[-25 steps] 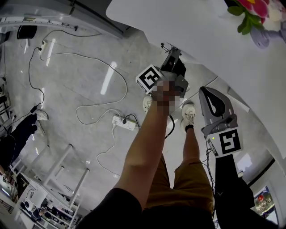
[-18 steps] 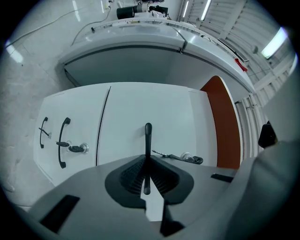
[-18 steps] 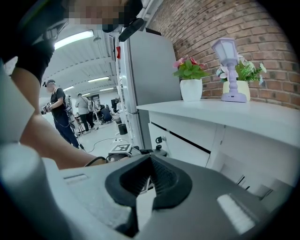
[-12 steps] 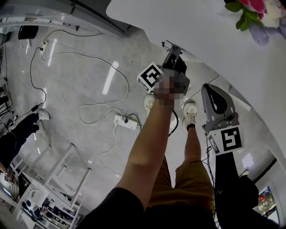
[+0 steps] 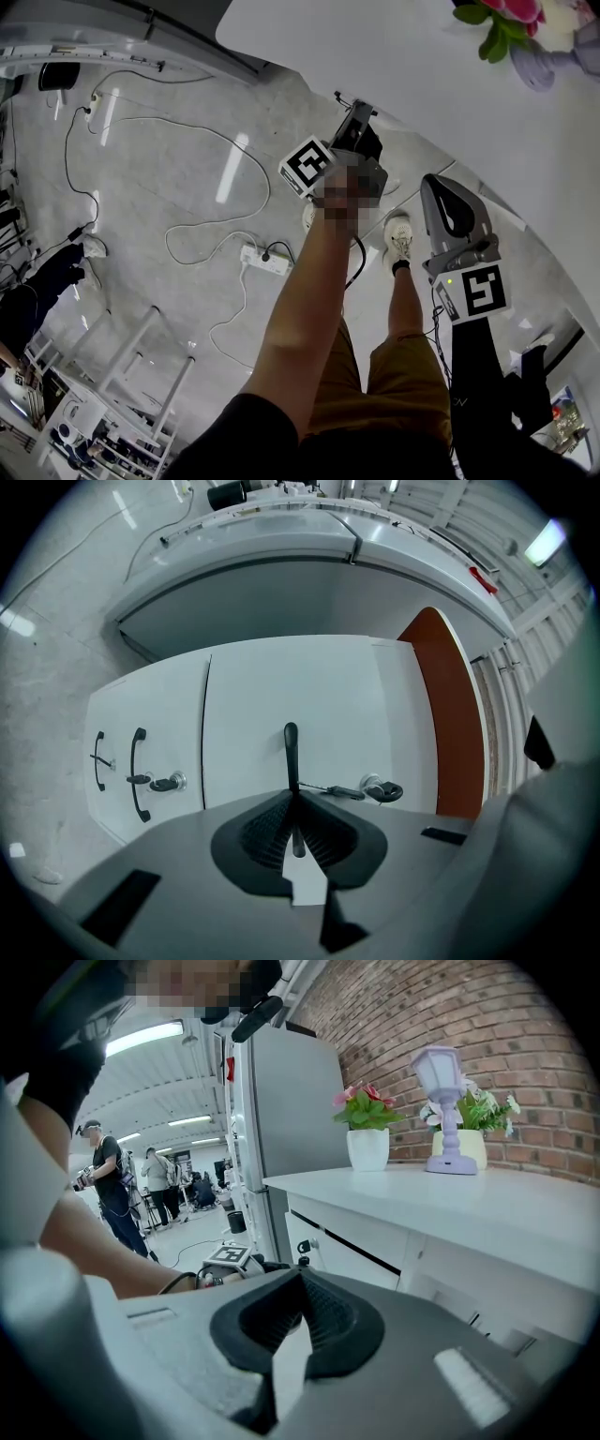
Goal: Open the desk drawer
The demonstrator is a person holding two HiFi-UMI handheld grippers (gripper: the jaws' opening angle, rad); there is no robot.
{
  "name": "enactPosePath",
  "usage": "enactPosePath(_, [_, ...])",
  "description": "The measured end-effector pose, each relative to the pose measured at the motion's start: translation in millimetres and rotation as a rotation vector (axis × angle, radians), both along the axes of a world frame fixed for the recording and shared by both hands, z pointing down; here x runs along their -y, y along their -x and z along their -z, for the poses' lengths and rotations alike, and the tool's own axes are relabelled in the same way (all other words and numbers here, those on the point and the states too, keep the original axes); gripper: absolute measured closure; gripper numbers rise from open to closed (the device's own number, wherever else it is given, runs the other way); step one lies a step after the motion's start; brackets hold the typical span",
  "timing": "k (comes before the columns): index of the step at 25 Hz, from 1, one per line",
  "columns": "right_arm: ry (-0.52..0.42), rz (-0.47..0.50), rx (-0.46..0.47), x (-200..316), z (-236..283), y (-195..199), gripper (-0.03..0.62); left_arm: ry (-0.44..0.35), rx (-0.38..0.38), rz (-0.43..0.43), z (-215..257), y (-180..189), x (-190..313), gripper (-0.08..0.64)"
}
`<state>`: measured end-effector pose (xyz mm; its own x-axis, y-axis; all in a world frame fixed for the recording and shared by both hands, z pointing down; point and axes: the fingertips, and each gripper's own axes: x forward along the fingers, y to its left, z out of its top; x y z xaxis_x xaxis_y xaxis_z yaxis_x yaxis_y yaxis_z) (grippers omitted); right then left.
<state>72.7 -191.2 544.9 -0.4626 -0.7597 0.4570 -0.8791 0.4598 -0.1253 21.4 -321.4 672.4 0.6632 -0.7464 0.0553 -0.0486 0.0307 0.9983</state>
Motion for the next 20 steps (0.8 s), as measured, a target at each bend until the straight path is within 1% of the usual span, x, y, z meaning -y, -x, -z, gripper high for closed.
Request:
enactPosePath(2, [0.001, -0.003, -0.009, -2.3, -1.6, -2.1, 0.593, -0.003, 0.000, -0.004, -0.3, 0.7, -1.7, 0.535])
enactPosePath(5, [0.000, -0.011, -0.014, -2.2, -1.5, -6.3, 0.592, -0.005, -0.021, -0.005, 4.9, -1.9, -0.6, 0.537])
enactPosePath(7, [-0.002, -0.010, -0.017, -0.4, -0.1, -7.2, 0.594, 0.002, -0.016, -0.008, 4.9, -1.9, -0.1, 0.537])
enactPosePath(11, [-0.005, -0.007, -0.015, 4.4, 3.4, -6.9, 0.592, 0.010, -0.033, 0.007, 7.3, 2.8, -2.6, 0.537])
enactPosePath(15, [-0.007, -0.008, -0.016, 4.8, 1.4, -6.6, 0.592, 0.010, -0.007, 0.002, 1.8, 7.2, -7.4, 0.537])
enactPosePath(18, [-0.007, -0.006, -0.017, 3.0, 2.1, -3.7, 0.592, 0.012, -0.018, -0.001, 5.4, 10.0, -12.0, 0.537])
enactPosePath(20, [-0.005, -0.004, -0.016, 4.2, 2.5, -4.4, 0.593, 0.011, 0.001, -0.002, 2.4, 13.0, -14.6, 0.537])
